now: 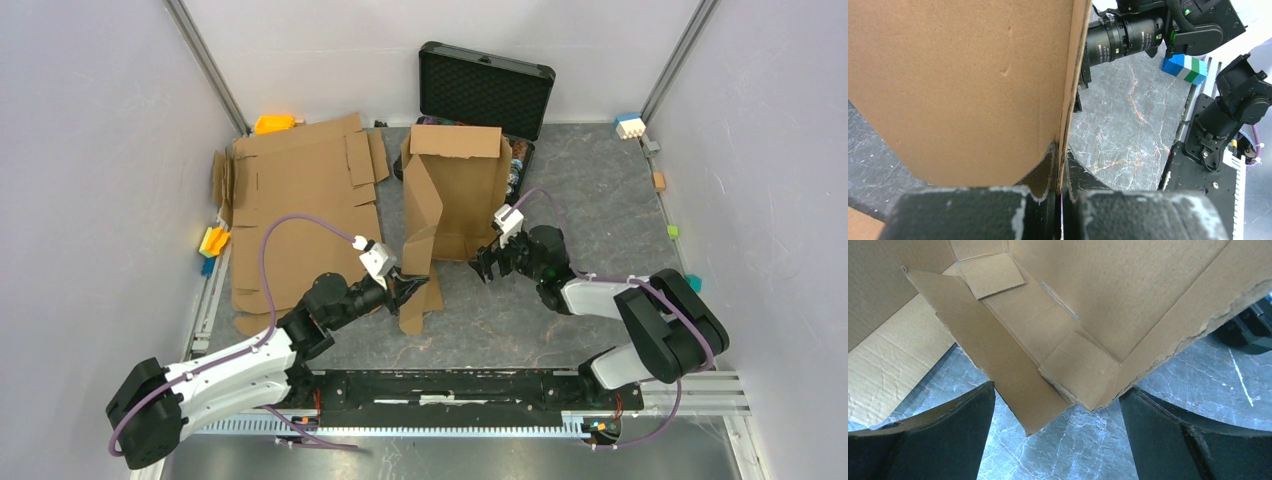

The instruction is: Fold the paper box

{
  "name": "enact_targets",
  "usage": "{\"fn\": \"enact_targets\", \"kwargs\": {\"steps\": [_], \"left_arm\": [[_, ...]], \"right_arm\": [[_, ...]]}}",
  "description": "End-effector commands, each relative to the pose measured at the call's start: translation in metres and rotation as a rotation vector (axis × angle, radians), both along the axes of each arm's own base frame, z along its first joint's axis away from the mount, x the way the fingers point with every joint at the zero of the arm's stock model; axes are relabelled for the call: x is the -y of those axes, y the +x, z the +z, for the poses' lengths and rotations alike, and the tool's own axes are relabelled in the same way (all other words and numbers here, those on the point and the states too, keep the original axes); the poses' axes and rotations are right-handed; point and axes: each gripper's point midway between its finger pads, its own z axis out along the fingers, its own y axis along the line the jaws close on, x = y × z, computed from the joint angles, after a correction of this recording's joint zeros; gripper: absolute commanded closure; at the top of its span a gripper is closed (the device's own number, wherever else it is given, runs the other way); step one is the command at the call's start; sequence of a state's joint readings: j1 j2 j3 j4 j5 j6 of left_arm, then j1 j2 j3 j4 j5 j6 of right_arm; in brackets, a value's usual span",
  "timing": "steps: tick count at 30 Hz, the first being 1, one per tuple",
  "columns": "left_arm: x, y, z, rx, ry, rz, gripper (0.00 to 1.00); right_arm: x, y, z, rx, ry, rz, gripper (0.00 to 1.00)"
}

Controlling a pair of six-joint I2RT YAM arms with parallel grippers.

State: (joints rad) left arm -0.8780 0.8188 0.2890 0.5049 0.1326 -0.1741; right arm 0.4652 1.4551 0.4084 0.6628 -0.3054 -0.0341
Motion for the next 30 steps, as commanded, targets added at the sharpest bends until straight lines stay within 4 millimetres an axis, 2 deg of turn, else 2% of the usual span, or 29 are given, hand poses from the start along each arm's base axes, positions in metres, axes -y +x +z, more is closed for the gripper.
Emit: {"fn": "enact_targets", "kwargs": {"steps": [1,6,10,15,18,25,30], "left_arm": [[0.006,-0.003,0.004,-0.033,-0.008,-0.019,0.98],[0.007,-0.003,0.002,-0.034,-0.001,-0.024,0.98],[0.009,-0.003,0.003,-0.037,0.0,-0.031,0.98],[0.009,-0.003,0.003,-0.038,-0.003,-0.03,0.98],[0.009,-0.003,0.002,-0.042,-0.001,-0.03,0.98],[0.011,-0.004,-0.001,-0.051,0.005,-0.04,0.98],[0.011,-0.006,-0.002,-0.06,0.003,-0.045,0.98]], "right_arm": [[-0.005,0.019,0.015,0.07,-0.019,-0.01,0.02],[-0.011,0.023,0.017,0.067,0.005,-0.001,0.17],[-0.013,0.03,0.022,0.082,0.026,-0.025,0.25],[-0.02,0.037,0.019,0.069,0.035,-0.031,0.4],[-0.02,0.043,0.015,0.064,0.021,-0.079,0.45],[-0.015,0.055,0.009,0.024,0.056,-0.197,0.45],[-0.014,0.059,0.015,0.028,0.113,-0.244,0.49]]}}
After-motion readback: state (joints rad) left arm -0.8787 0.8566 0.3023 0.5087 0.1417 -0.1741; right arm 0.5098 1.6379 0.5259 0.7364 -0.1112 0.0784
